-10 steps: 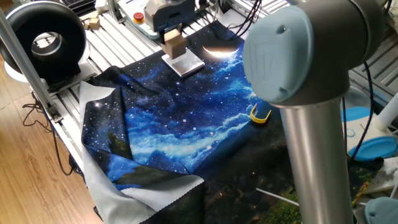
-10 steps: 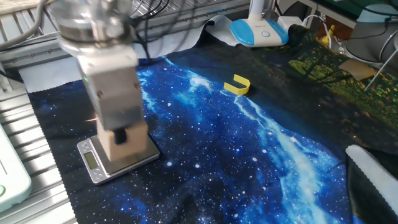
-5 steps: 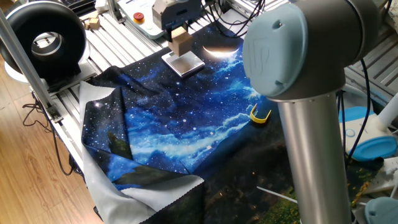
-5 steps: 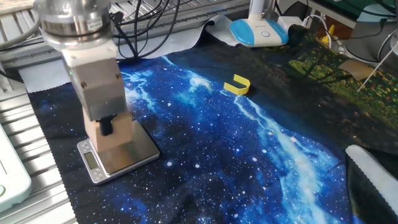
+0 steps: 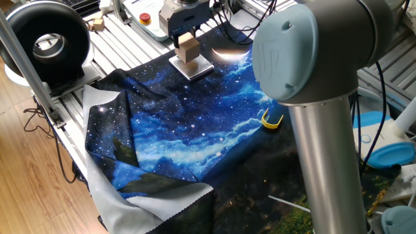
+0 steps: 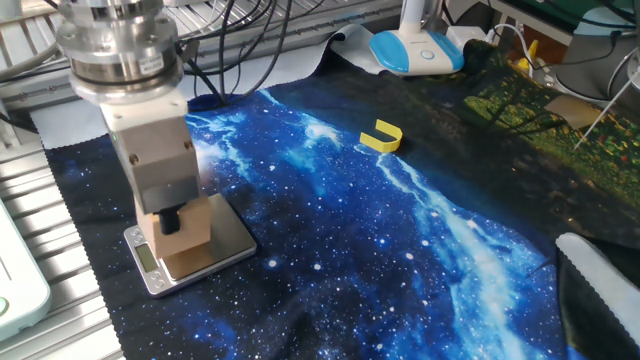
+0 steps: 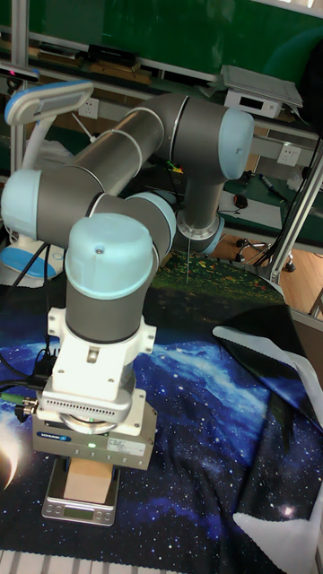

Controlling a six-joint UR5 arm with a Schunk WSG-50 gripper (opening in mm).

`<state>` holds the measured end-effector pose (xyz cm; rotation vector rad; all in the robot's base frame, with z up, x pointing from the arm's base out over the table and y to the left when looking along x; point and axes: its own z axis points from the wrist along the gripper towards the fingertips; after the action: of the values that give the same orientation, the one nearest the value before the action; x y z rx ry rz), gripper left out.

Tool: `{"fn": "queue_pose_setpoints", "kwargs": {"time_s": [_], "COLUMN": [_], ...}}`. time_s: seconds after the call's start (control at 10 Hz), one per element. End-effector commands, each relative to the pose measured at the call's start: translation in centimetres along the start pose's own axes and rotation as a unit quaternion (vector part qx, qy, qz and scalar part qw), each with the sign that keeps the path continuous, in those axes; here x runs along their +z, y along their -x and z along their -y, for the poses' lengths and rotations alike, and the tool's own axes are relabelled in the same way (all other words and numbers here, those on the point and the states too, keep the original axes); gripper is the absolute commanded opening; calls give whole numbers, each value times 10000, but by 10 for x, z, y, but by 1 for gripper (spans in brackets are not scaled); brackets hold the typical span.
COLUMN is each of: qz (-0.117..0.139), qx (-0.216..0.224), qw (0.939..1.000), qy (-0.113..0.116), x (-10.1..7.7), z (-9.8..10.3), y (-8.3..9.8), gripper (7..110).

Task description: Place the block on the scale

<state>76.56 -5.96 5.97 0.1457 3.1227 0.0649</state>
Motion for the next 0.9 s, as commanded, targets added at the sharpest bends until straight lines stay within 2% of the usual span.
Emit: {"fn": "queue_pose_setpoints", "kwargs": {"time_s": [0.0,0.8], "qz": [37,30], "qx": [38,26], "qw": [10000,9998], "qy": [50,203], "x": [6,6], "z": [3,7], "y": [-5,-17], "gripper": [7,7]}}
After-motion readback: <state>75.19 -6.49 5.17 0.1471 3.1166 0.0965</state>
